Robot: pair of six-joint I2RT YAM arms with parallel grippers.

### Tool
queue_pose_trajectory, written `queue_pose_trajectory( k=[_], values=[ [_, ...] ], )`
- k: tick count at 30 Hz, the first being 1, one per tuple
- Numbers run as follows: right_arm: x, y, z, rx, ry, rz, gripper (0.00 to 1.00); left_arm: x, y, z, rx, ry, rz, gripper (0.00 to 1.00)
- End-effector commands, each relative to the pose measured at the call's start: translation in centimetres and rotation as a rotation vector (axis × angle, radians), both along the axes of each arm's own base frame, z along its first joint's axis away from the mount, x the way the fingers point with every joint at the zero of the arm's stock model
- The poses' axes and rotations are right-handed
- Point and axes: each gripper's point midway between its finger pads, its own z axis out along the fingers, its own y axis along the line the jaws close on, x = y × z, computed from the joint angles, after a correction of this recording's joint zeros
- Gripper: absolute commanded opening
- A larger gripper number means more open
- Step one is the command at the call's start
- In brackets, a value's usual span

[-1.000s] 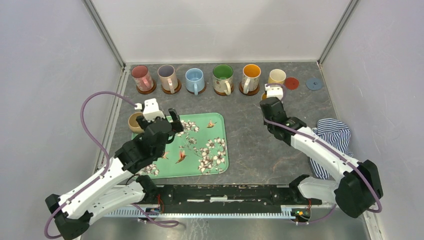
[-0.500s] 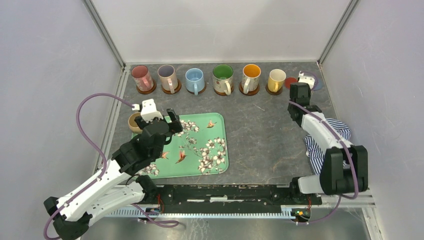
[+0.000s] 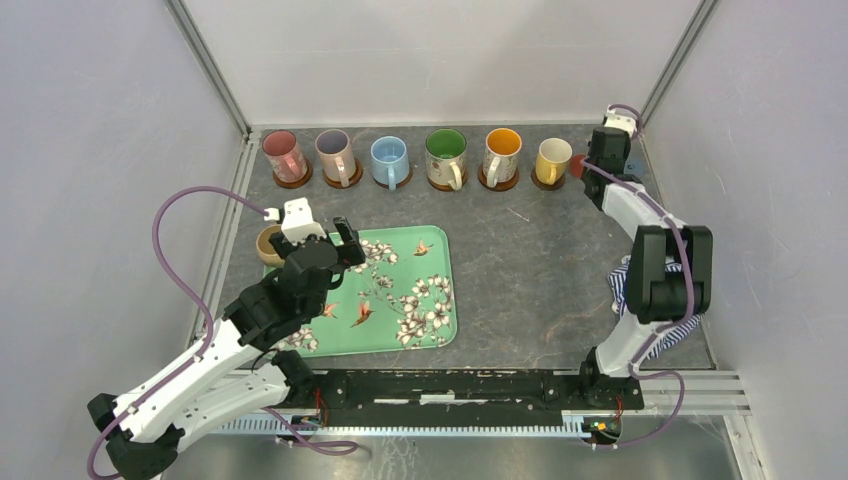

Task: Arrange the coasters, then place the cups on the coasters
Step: Place the cup on the coaster.

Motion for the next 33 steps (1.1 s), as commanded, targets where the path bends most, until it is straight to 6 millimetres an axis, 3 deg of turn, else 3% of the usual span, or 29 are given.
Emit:
queue_pose_trajectory(
  k=[1,6,13,17,24,33],
  values=[
    [6.4,-1.1,6.6,-0.027,-0.247,0.03,0.0,0.3,0.5,0.8,0.011,-0.037,0.018,1.0],
    [9.7,-1.2,6.2,-0.037,-0.243,0.082,0.0,0.2,0.6,0.9,0.008,-0.04,0.021,1.0],
    [13.2,-0.6,6.0,-0.031,-0.214,0.151,0.0,0.2,0.7,0.9,0.009,-0.041,0.025,1.0],
    [14.6,-0.3,4.8,-0.017,-0.154,0.173,0.0,0.2,0.8,0.9,0.011,-0.04,0.027,1.0],
    [15.0,-0.3,2.8,-0.011,-0.087,0.183,0.0,0.2,0.8,0.9,0.013,-0.04,0.031,1.0],
    [13.7,-0.9,0.7,-0.037,0.009,0.17,0.0,0.2,0.7,0.8,0.016,-0.037,0.029,1.0]
  ],
)
